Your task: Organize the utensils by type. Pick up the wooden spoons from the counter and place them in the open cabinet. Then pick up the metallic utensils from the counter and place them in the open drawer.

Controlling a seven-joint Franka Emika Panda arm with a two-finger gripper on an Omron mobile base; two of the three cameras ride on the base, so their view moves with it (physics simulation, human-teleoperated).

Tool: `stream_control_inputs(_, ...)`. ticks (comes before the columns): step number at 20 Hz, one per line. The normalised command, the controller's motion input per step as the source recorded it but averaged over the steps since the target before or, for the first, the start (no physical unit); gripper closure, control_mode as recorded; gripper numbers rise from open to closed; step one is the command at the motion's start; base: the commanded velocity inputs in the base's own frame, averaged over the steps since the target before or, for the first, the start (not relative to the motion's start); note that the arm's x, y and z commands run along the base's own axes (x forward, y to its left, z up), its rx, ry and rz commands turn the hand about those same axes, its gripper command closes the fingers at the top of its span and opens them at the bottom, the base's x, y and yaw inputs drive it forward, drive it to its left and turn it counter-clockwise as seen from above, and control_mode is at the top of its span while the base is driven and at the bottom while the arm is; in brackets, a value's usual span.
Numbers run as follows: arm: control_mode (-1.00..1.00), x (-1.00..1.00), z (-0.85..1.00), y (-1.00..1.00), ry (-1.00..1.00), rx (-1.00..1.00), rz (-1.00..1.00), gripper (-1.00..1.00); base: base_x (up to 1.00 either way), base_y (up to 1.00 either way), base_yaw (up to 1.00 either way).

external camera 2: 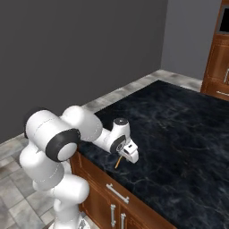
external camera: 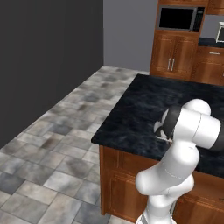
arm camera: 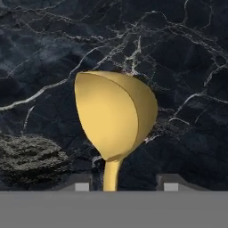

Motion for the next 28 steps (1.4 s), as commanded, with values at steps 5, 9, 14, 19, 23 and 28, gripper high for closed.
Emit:
stream_control_inputs(5,-1.00,-0.02,-0.16,-0.03,0.06,0.00,0.04,1.00,0.00,0.00,0.00)
stream_control_inputs(9,-1.00,-0.06,0.01,-0.05,0.11,0.00,0.02,1.00,0.00,0.00,0.00)
stream_control_inputs(14,-1.00,-0.02,0.43,-0.14,0.02,0.00,0.00,1.00,0.00,0.00,0.00)
stream_control_inputs(19,-1.00,-0.27,0.88,-0.04,0.00,-0.01,0.08,1.00,0.00,0.00,0.00)
stream_control_inputs(23,-1.00,-0.46,0.92,0.00,-0.05,-0.03,0.15,1.00,0.00,0.00,0.00)
stream_control_inputs(28,-1.00,-0.45,0.91,0.00,-0.08,-0.05,0.15,1.00,0.00,0.00,0.00)
